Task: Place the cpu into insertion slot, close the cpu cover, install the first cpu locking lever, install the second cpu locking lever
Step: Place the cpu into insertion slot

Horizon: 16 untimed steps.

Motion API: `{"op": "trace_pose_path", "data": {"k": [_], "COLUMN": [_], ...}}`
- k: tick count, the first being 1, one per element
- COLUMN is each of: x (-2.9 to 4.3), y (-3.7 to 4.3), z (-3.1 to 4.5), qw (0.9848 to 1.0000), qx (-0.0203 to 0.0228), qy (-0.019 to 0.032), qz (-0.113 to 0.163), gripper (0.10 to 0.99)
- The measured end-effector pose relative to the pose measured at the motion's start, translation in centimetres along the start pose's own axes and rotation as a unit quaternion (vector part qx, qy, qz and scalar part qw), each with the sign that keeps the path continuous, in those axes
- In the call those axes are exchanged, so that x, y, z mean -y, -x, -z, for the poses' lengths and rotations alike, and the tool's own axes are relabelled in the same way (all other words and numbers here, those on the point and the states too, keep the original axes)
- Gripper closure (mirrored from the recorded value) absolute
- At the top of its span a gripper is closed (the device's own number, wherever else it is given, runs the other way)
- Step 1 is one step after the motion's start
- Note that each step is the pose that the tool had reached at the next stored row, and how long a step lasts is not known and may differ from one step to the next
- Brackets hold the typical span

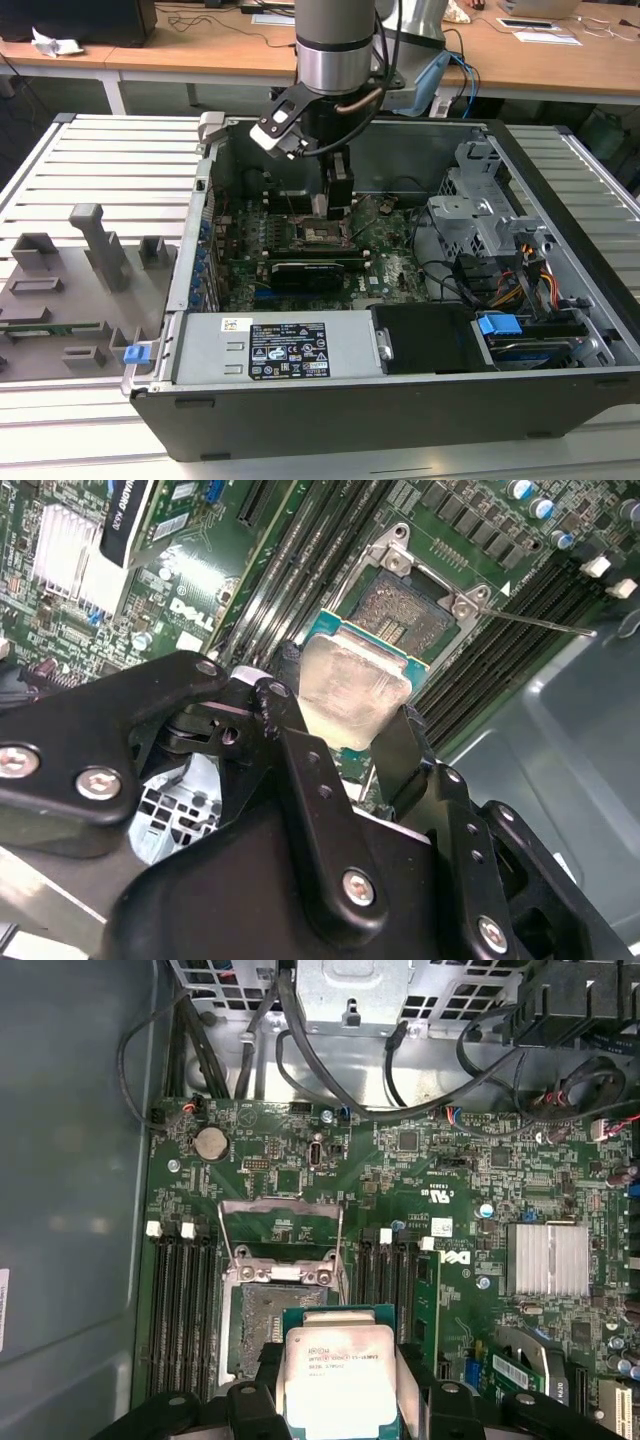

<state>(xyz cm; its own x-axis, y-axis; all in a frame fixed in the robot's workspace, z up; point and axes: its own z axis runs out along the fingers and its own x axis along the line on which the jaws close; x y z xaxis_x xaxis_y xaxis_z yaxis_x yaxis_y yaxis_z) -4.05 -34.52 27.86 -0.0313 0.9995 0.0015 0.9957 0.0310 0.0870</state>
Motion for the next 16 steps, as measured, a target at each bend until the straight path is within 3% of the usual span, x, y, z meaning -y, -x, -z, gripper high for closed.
{"op": "trace_pose_path", "data": {"k": [12,16], "x": [0.28,0.36], "y": [-0.08,-0.50], "z": [-0.72,-1.48], "qw": [0.9999,0.9997], "qx": [0.0013,0.0021], "qy": [0.0000,0.0000], "qz": [-0.015,-0.024], "gripper": [0.557,0.557]}}
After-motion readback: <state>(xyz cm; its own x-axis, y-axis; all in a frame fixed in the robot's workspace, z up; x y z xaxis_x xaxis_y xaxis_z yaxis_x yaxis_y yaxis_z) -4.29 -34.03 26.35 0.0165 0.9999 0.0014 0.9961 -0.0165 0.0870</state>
